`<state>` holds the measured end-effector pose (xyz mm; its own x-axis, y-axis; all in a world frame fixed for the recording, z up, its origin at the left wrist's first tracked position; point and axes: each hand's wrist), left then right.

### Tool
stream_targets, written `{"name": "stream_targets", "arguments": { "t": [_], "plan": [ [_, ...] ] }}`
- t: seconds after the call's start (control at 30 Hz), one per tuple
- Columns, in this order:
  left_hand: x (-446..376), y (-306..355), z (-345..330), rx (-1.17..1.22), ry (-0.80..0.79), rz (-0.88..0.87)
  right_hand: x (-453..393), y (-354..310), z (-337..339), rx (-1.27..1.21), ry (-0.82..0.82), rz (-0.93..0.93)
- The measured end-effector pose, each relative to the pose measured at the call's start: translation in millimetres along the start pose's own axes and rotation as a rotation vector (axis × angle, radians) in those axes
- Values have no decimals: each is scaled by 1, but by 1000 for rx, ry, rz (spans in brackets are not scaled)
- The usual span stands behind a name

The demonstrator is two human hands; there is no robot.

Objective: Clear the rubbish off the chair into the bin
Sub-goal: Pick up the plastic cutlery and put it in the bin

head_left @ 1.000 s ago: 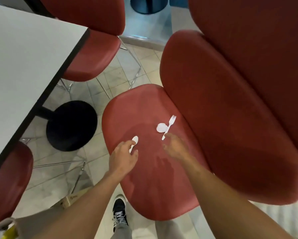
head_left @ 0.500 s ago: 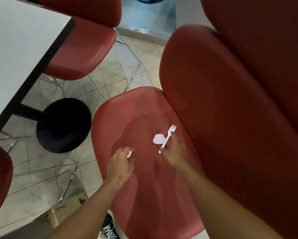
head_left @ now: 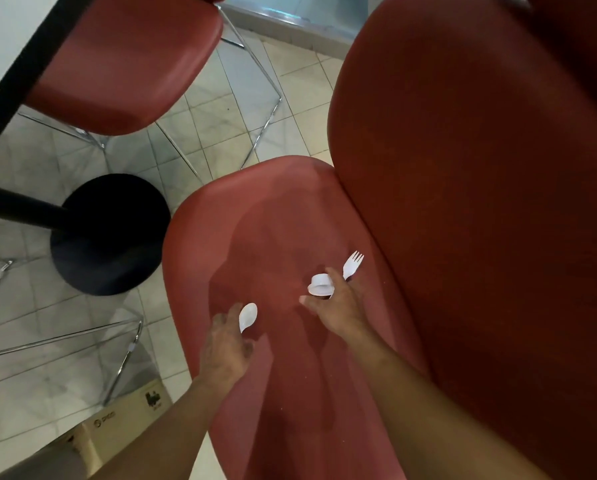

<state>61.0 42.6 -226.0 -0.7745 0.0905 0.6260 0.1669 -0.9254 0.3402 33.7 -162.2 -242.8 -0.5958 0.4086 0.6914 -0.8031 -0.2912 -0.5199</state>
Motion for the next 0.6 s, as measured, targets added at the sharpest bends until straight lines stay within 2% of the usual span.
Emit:
{"name": "stream_targets", "arguments": {
  "t": [0.3, 0.6],
  "plan": [
    [-6, -7, -12, -42, 86, -6, -18, 17, -16, 185, 213, 31],
    [-8, -16, -19, 121, 74, 51, -16, 18, -22, 143, 239, 22]
  ]
}}
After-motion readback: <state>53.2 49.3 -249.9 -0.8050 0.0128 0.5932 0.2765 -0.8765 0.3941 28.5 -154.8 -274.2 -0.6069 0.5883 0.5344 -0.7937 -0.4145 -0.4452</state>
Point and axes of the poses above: each hand's wrist, its own x-axis away from the middle knuckle, its own z-axis out of the back of the hand, y = z × x, and after that the axes turned 6 degrees about x, right-handed
